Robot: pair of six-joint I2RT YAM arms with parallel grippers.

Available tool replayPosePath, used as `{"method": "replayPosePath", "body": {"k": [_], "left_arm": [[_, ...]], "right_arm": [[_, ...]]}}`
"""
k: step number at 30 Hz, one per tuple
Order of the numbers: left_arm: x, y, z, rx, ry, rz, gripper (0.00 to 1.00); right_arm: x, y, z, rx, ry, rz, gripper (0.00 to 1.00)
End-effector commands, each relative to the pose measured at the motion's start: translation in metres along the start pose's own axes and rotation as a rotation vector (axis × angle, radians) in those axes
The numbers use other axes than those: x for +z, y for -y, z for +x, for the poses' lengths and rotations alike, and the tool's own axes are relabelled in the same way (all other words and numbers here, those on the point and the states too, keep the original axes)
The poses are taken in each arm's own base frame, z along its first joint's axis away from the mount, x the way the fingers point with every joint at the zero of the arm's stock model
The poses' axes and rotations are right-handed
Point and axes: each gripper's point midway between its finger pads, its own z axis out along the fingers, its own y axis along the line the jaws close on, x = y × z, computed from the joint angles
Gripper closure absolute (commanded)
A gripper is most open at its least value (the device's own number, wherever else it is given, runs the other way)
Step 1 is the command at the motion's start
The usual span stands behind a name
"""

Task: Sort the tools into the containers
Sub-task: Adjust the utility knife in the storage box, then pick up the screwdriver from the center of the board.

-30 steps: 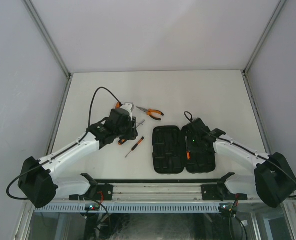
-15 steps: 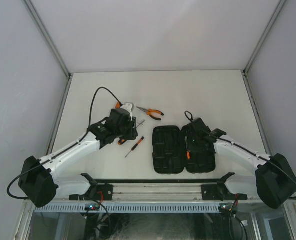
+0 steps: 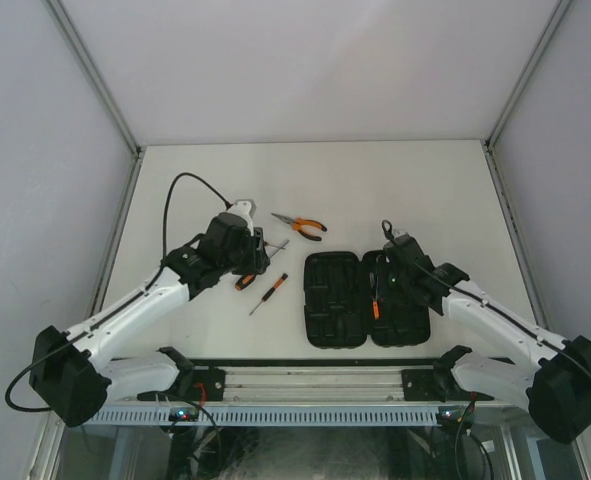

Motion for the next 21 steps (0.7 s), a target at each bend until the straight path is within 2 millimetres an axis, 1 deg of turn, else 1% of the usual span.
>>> {"method": "replayPosePath", "body": {"k": [1, 3, 5, 8, 11, 12, 14, 16, 17, 21], "left_arm": [[-0.012, -0.009, -0.011, -0.053, 0.078, -0.014, 0.52], [-0.016, -0.016, -0.01, -0.057, 0.093, -0.041, 0.51], [-0.018, -0.024, -0.008, -0.061, 0.102, -0.073, 0.49], [-0.018, -0.035, 0.0, -0.064, 0.093, -0.118, 0.48], [-0.016, -0.045, 0.009, -0.058, 0.08, -0.156, 0.48], [-0.015, -0.049, 0.011, -0.058, 0.075, -0.174, 0.47], [-0.013, -0.055, 0.015, -0.057, 0.068, -0.203, 0.46], [-0.012, -0.058, 0.017, -0.063, 0.068, -0.222, 0.43], [-0.011, -0.059, 0.017, -0.067, 0.071, -0.227, 0.41], [-0.008, -0.061, 0.011, -0.065, 0.083, -0.251, 0.36]], "right_arm": [[-0.015, -0.009, -0.023, -0.03, 0.104, -0.033, 0.75], [-0.017, -0.012, -0.025, -0.043, 0.116, -0.054, 0.72], [-0.018, -0.015, -0.027, -0.046, 0.132, -0.068, 0.65], [-0.023, -0.014, -0.033, -0.026, 0.179, -0.068, 0.58], [-0.03, -0.013, -0.04, -0.002, 0.241, -0.077, 0.55], [-0.036, -0.013, -0.043, 0.007, 0.272, -0.086, 0.54], [-0.041, -0.009, -0.047, 0.024, 0.321, -0.088, 0.5], [-0.044, -0.004, -0.049, 0.056, 0.367, -0.093, 0.37], [-0.046, -0.003, -0.051, 0.072, 0.387, -0.108, 0.33], [-0.045, 0.005, -0.053, 0.134, 0.441, -0.172, 0.32]]}}
